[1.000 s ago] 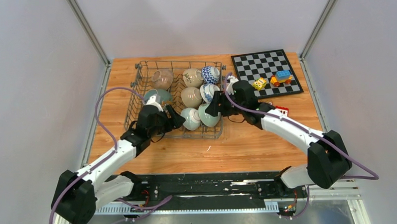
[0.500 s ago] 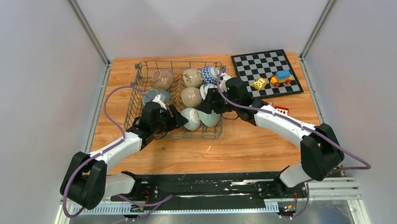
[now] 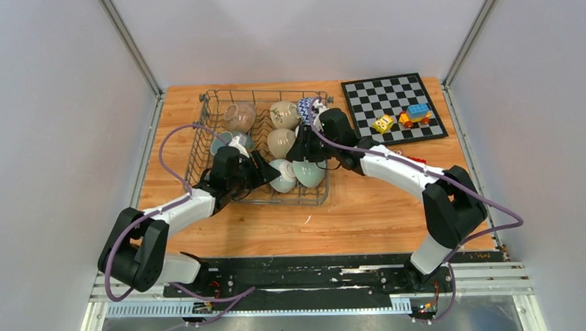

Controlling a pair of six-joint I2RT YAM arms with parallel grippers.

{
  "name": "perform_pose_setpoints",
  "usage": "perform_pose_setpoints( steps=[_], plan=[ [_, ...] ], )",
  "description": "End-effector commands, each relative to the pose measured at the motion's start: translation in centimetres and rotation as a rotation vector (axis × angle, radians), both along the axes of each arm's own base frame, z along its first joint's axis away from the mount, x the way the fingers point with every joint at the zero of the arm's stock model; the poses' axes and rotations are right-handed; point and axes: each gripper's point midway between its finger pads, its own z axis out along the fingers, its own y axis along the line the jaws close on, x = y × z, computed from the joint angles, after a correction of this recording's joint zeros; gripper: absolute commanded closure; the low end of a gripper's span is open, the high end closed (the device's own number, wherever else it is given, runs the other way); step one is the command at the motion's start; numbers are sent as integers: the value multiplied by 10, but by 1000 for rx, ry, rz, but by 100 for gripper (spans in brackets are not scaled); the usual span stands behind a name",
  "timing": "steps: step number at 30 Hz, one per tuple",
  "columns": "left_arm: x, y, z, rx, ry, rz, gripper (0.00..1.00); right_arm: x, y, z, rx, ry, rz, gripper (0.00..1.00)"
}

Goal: Unload the bowls from the dish rack
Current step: Pick up the bowl from the dish rack.

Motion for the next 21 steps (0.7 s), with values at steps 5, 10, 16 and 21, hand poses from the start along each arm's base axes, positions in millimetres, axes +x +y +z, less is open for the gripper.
perform_pose_setpoints(
  steps=[5,10,16,21],
  plan=[
    [8,-12,12,-83,-41,-28,50,-2,12,-10,-8,53,3,50],
    [8,-17,17,-113,-57,-45,55,-5,15,-18,-11,76,15,51],
    [7,-19,24,-130,-78,-59,58,-6,14,-24,-18,91,14,52],
    [6,-21,25,-147,-82,-70,60,-7,15,-28,-18,103,16,53]
  ],
)
